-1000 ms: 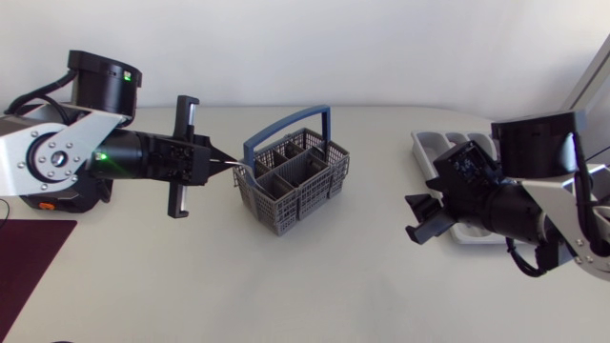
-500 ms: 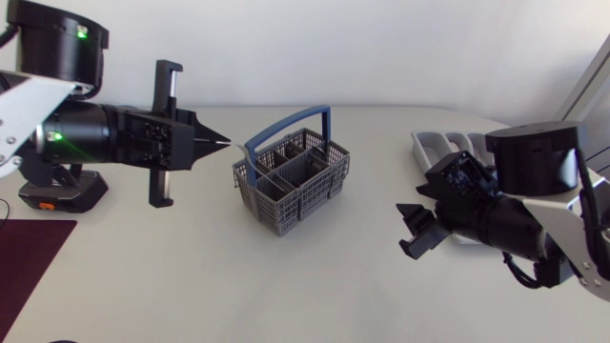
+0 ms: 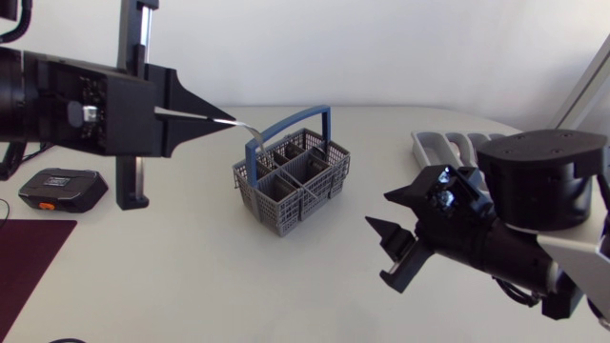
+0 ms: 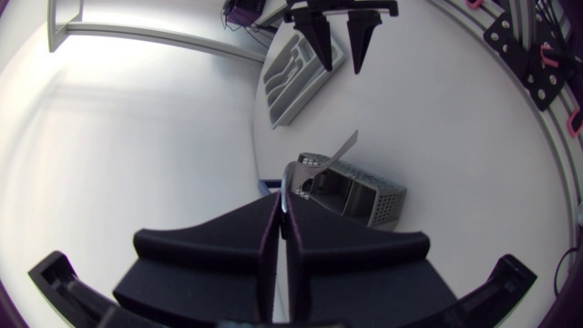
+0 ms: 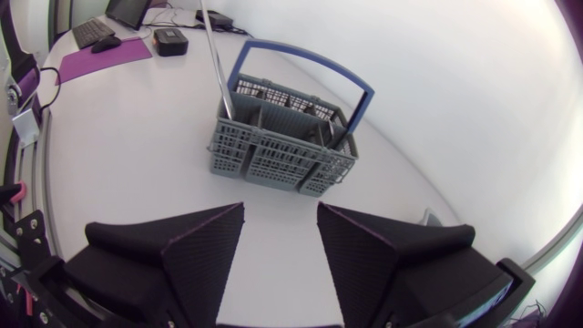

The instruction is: Unload the cutlery basket into the drawer organizer.

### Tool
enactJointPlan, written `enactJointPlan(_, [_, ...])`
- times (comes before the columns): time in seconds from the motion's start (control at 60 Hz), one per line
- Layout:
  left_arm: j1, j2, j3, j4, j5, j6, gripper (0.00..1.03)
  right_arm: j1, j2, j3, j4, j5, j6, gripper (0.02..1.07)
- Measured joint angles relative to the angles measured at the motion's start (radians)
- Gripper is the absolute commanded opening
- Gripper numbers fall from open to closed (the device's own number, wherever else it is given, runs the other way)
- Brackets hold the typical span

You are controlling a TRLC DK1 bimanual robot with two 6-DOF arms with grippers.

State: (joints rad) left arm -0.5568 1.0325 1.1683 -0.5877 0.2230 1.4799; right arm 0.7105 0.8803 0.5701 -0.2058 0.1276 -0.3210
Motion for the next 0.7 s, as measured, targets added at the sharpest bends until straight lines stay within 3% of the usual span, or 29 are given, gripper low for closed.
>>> enactJointPlan(0.2, [-0.125, -0.005, 0.000, -0.014, -0.020, -0.117, 0.04, 0.088, -0.018, 0.000, 0.008, -0.001, 0.011, 0.62])
enactJointPlan(0.5, [-0.205, 0.033, 0.000, 0.028, -0.023, -0.225, 0.04, 0.164, -0.056, 0.000, 0.016, -0.050, 0.059, 0.61])
enactJointPlan(0.7, [-0.243, 0.069, 0.000, 0.033, -0.031, -0.255, 0.04, 0.179, -0.069, 0.000, 0.060, -0.052, 0.064, 0.43])
